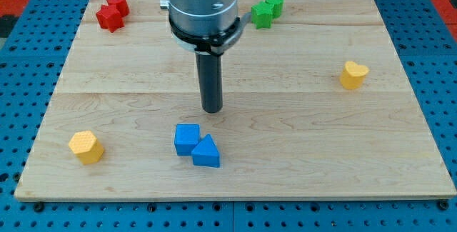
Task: Slightly push the hexagon towards top
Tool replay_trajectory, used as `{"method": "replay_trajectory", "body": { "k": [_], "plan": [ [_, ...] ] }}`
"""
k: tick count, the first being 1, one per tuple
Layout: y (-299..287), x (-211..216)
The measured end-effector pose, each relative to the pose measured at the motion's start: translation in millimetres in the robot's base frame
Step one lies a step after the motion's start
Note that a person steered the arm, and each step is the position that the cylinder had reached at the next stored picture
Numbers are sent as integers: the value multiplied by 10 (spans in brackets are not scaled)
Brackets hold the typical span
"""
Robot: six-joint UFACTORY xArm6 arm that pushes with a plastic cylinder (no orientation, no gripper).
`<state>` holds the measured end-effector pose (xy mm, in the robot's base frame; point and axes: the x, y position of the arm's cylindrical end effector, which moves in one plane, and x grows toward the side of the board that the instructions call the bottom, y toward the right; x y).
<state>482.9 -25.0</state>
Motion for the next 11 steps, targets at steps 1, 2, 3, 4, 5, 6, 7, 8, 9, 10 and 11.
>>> {"method": "replay_trajectory", "body": {
  "k": [1, 2, 3, 4, 5, 6, 7, 8, 9, 10, 11],
  "plan": [
    [79, 302],
    [1044, 557],
    [741, 1307],
    [-328, 1329],
    [-1234, 1157],
    [-1591, 707],
    [-1502, 526],
    [-1845, 918],
    [-2341, 660],
    [-1812, -63],
    [-1193, -200]
  ]
}}
